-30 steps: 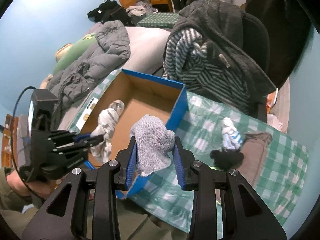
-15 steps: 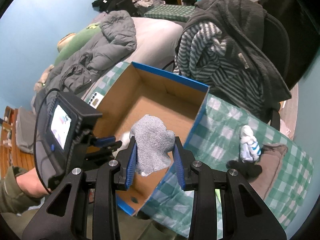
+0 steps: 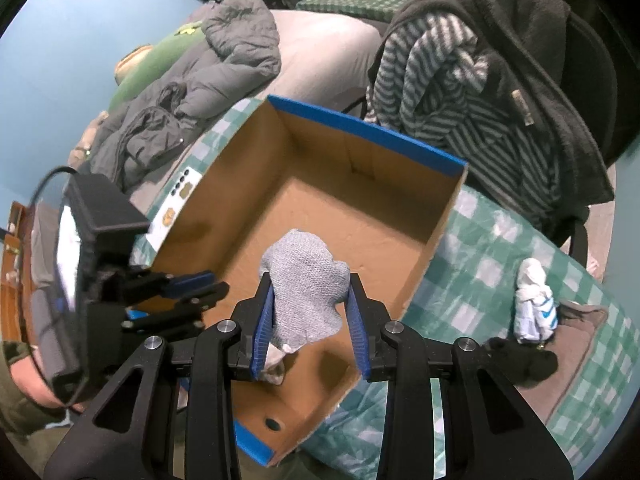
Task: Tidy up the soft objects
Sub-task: 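Open the left gripper over the box while the right releases the grey sock inside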
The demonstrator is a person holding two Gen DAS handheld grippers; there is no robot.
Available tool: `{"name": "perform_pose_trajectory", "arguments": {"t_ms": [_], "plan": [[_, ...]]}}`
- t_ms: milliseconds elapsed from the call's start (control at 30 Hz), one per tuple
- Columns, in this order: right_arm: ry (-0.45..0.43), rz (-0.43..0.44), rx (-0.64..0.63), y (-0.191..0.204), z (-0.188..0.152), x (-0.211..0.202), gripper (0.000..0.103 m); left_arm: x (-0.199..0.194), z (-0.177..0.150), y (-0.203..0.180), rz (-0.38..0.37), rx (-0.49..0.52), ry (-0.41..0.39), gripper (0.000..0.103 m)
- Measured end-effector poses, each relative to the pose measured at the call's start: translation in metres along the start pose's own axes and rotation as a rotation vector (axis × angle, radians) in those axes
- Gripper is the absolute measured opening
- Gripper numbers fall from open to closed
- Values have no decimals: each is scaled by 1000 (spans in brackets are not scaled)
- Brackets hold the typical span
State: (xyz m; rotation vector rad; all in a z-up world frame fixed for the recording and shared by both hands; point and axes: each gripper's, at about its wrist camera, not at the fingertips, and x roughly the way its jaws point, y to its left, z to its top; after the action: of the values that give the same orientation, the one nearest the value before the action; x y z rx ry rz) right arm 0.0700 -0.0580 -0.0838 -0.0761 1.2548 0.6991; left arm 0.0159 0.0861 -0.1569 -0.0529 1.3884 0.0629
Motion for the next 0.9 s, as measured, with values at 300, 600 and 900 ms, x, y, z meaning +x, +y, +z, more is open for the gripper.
{"name": "perform_pose_trajectory", "arguments": {"t_ms": [300,600,900], "plan": [[48,-5,6,-2,1,35,36,-4,-2,6,0,6,-5,14],[48,-27,14,1,-2,41,56,-12,-5,5,-4,19,-16,21],[30,-46,20,-3,-8,25,68,-24,-6,-6,-22,32,-44,29]]}}
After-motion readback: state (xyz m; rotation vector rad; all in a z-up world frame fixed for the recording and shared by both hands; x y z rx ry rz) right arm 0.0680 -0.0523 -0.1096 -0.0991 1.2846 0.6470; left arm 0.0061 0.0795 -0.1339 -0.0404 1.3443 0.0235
